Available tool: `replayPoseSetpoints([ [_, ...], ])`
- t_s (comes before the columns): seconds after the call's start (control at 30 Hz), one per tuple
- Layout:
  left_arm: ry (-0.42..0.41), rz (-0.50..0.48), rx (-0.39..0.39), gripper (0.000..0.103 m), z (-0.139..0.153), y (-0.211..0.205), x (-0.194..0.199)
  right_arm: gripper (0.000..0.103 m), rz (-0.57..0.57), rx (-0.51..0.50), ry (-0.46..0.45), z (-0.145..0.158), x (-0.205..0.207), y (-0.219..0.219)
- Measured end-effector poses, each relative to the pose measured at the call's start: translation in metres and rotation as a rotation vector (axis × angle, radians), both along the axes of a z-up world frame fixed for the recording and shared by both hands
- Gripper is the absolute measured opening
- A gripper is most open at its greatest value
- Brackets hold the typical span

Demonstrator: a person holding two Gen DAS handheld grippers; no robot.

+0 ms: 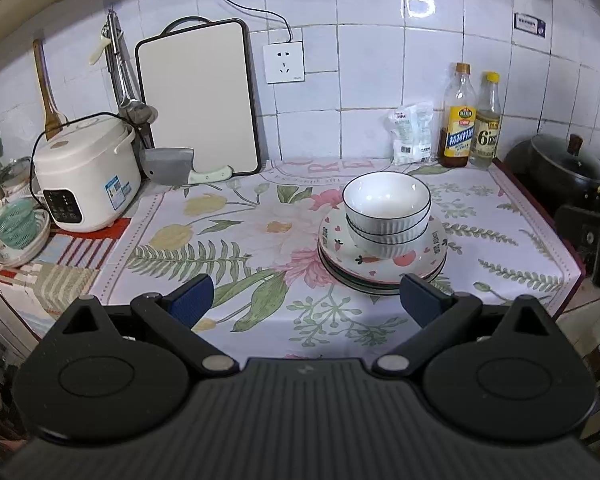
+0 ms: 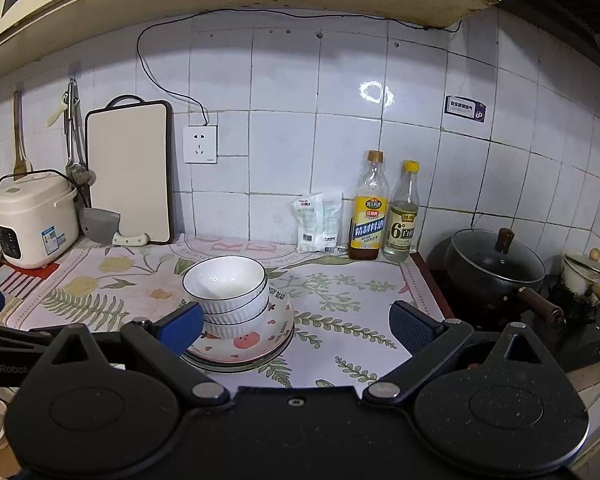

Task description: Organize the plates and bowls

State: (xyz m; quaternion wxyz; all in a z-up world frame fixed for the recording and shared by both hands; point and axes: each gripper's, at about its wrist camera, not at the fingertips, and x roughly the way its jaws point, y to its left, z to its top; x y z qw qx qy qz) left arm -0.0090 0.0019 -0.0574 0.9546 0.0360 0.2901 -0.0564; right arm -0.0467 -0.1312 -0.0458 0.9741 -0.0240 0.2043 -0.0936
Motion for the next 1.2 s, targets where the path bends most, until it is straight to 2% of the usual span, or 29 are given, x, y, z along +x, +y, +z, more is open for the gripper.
replayPoseSetpoints([
  [0.57, -0.028, 0.005, -0.007, 0.101, 0.0037, 0.0003, -0.0021, 0.101, -0.024, -0.033, 0.01, -0.0069, 0.002, -0.0041],
  [1.2, -0.016, -0.051, 0.009, 0.101, 0.0033, -0.0063, -0.0062, 0.101, -0.01, -0.032, 0.015, -0.0084, -0.0015, -0.0034],
])
